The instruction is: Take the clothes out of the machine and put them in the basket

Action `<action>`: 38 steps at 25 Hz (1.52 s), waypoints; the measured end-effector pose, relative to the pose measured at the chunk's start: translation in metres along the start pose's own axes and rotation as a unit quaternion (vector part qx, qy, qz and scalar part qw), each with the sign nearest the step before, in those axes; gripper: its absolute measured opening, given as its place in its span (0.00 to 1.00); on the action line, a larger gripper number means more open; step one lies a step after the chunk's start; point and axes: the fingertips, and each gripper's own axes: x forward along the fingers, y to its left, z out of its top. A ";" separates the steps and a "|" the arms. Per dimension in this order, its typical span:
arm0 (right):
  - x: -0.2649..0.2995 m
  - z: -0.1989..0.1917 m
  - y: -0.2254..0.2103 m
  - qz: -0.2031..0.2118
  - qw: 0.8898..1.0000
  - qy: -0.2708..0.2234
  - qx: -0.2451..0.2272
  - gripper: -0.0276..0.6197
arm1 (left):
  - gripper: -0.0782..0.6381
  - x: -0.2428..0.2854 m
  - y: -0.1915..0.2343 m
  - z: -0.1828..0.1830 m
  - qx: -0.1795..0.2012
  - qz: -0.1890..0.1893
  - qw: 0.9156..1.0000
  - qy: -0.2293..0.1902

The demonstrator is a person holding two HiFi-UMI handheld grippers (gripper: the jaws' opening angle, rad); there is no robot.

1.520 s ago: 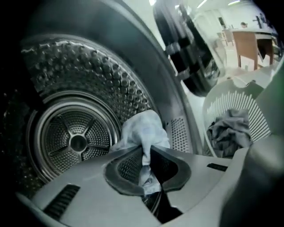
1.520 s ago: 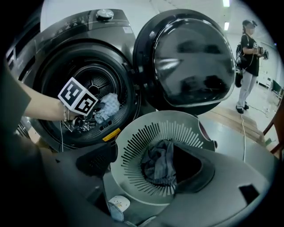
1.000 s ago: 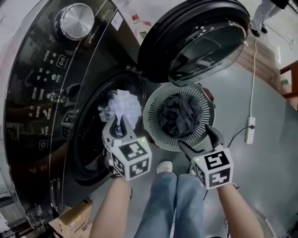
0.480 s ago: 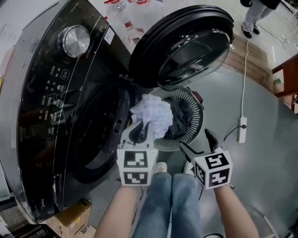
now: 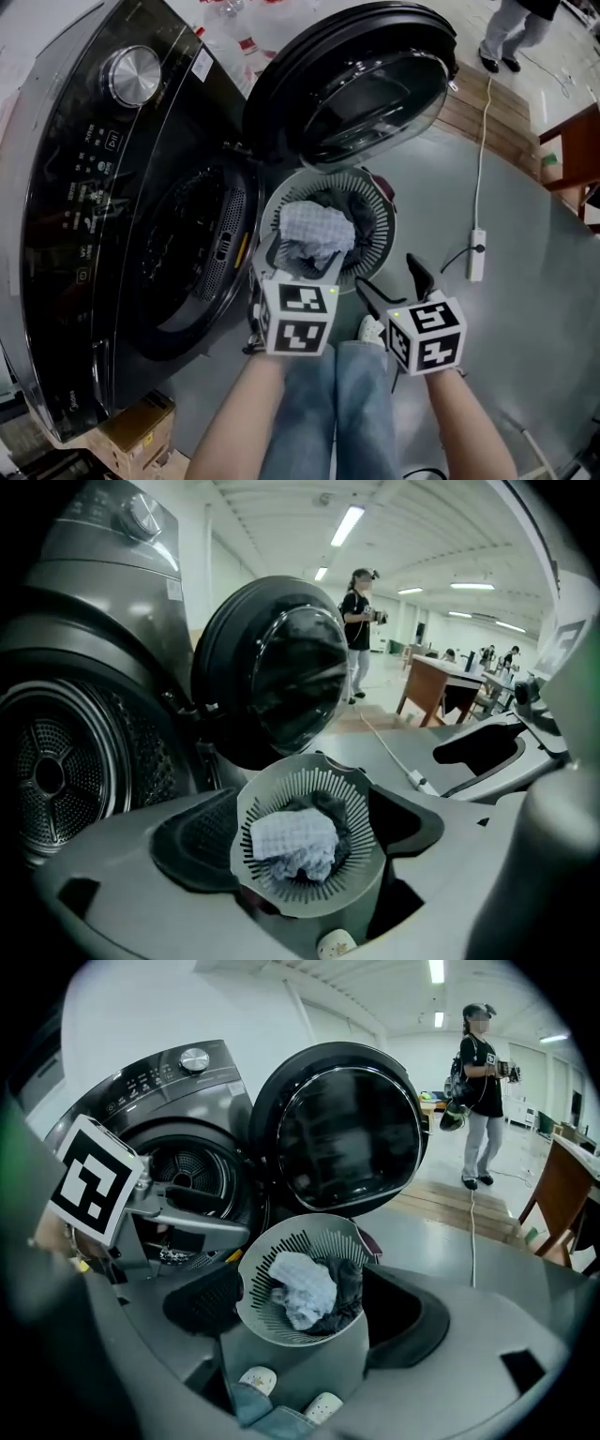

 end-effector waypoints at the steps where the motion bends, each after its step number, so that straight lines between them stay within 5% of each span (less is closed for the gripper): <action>1: -0.001 -0.001 -0.001 -0.001 1.000 0.001 0.000 0.68 | 0.69 -0.001 0.000 0.001 0.001 -0.001 1.000 0.001; 8: -0.027 0.005 0.011 0.001 1.000 0.019 0.004 0.67 | 0.69 -0.034 0.002 0.014 0.016 -0.001 1.000 -0.006; 16: -0.084 0.060 0.038 -0.003 1.000 0.002 0.015 0.67 | 0.69 -0.102 0.009 0.050 0.011 0.005 1.000 -0.018; 24: -0.143 0.123 0.079 0.000 0.999 0.001 -0.053 0.66 | 0.69 -0.176 0.016 0.108 -0.015 0.007 0.998 -0.055; 38: -0.252 0.217 0.093 -0.062 0.993 -0.056 -0.088 0.65 | 0.69 -0.293 0.050 0.201 -0.030 0.037 0.987 -0.156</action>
